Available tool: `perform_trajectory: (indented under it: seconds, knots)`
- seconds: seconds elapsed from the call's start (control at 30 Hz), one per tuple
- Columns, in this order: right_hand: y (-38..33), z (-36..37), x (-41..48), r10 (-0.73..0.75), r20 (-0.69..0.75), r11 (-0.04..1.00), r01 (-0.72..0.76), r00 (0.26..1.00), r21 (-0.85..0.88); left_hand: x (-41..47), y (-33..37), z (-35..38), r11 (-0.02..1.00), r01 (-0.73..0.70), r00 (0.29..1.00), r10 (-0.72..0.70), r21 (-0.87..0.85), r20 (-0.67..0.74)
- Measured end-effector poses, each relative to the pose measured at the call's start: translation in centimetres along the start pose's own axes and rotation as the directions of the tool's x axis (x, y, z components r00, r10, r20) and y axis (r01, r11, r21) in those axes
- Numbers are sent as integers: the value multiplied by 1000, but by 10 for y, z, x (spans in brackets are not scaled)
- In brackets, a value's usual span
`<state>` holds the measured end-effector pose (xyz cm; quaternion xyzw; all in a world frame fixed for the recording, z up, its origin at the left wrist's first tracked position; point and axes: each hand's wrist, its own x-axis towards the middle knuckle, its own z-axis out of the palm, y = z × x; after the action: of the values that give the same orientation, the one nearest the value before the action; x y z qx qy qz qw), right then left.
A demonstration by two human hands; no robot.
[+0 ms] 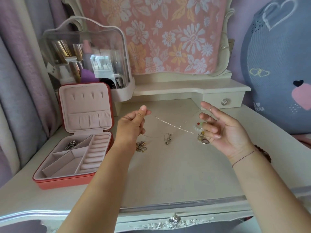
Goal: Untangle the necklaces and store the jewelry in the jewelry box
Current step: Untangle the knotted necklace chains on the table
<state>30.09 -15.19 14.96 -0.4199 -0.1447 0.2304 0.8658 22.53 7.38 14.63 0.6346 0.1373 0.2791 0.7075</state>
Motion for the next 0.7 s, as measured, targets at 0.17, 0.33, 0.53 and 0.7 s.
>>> perform_trajectory:
  seconds: [0.17, 0.33, 0.53, 0.7]
  knots:
    - [-3, 3, -1, 100, 59, 986, -107, 993, 131, -6, 0, 2, 1000, 25, 996, -24, -1, 83]
    - [-15, 8, -5, 243, 100, 951, -257, 965, 173, -7, 2, 4, 995, 86, 981, -92, 40, 170]
    - [-6, 10, -35, 377, -91, 922, -383, 922, -60, -15, 20, 9, 977, 49, 924, -123, 207, 363]
    - [-5, 4, -64, 356, -156, 898, -383, 922, -217, -43, 26, -3, 902, -90, 878, -129, 422, 461]
